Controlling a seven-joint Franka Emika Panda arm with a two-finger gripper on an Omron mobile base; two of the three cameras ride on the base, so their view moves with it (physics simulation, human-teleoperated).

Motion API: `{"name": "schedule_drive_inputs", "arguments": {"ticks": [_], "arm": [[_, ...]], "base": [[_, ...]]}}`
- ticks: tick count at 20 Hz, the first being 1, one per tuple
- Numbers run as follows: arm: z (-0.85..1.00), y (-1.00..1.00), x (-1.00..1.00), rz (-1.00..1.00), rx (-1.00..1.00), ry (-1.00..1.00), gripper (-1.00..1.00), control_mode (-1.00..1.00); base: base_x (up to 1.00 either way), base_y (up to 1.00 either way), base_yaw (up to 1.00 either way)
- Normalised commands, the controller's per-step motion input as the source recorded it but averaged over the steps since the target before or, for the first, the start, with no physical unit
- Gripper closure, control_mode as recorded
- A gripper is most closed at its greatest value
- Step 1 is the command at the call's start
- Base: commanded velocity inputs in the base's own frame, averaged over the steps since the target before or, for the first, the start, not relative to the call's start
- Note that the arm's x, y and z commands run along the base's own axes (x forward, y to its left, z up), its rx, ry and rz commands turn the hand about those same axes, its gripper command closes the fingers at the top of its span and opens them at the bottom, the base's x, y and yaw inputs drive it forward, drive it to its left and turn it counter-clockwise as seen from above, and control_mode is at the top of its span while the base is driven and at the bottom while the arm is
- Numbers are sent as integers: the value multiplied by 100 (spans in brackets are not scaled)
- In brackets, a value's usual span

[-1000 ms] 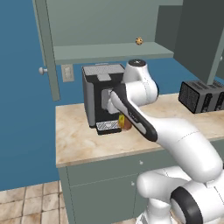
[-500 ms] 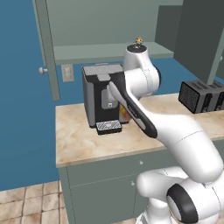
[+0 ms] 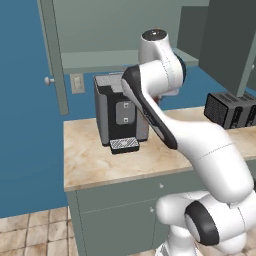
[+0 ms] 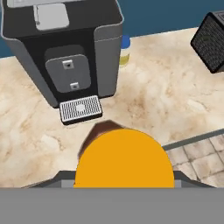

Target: Pick the bar and honey bottle from the counter and place them in the cabinets closest to them.

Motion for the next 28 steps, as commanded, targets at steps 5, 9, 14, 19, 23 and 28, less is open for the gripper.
{"name": "schedule_drive_inputs", "arguments": {"ticks": [5, 9, 14, 19, 23, 28], "arm": [[60, -2, 0, -17, 1, -10, 100, -100], [58, -11, -7, -16, 3, -10, 100, -100], [48, -19, -11, -16, 4, -15, 100, -100], [43, -21, -15, -14, 6, -17, 100, -100], [40, -30, -17, -9, 11, -17, 100, -100], [25, -26, -10, -3, 14, -13, 100, -100]], "base": [[0, 0, 0], [0, 0, 0], [0, 0, 0], [0, 0, 0], [0, 0, 0], [0, 0, 0]]}}
